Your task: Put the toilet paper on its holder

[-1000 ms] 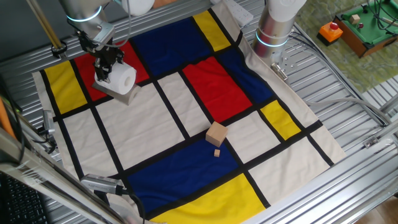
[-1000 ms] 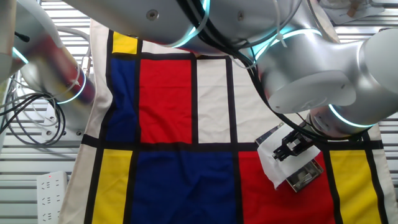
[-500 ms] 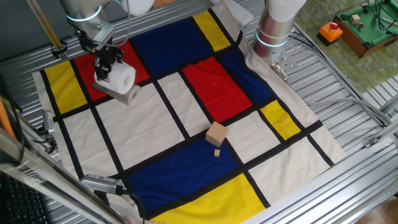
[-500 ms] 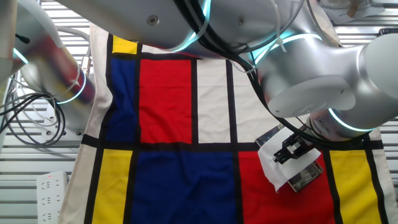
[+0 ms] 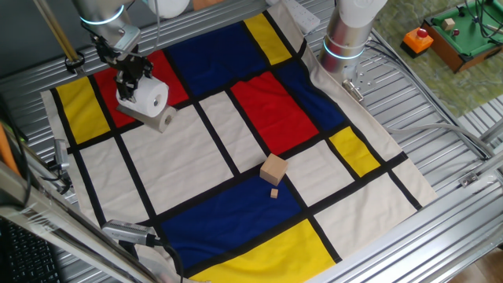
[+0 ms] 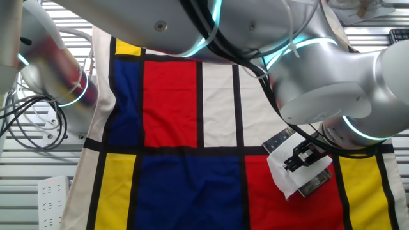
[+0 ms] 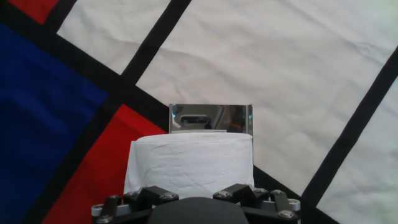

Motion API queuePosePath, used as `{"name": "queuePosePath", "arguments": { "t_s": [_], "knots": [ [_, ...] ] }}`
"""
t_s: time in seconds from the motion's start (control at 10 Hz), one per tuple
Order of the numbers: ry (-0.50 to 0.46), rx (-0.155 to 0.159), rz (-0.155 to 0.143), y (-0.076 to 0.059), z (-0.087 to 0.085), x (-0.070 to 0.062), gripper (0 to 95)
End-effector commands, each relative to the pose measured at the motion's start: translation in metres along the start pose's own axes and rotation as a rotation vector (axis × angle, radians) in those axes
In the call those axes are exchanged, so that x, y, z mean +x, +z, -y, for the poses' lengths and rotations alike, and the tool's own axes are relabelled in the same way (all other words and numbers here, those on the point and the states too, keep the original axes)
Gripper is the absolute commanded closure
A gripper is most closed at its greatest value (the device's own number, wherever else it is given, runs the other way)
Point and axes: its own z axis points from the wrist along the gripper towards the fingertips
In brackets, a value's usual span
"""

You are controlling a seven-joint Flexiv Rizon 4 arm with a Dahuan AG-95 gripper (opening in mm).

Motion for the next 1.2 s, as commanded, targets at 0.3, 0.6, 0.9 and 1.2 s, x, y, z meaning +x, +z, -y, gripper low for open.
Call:
{"name": "queuePosePath", "arguments": {
  "t_s": [0.3,0.6,0.9,1.2],
  "knots": [
    [-0.010,0.001,-0.002,-0.0015,0.0014,0.0032,95.0],
    [-0.013,0.001,-0.003,-0.0018,0.0030,0.0052,95.0],
    [-0.015,0.002,-0.002,0.0009,0.0026,0.0062,95.0],
    [-0.017,0.006,-0.002,0.0033,0.0024,0.0070,95.0]
  ]
}}
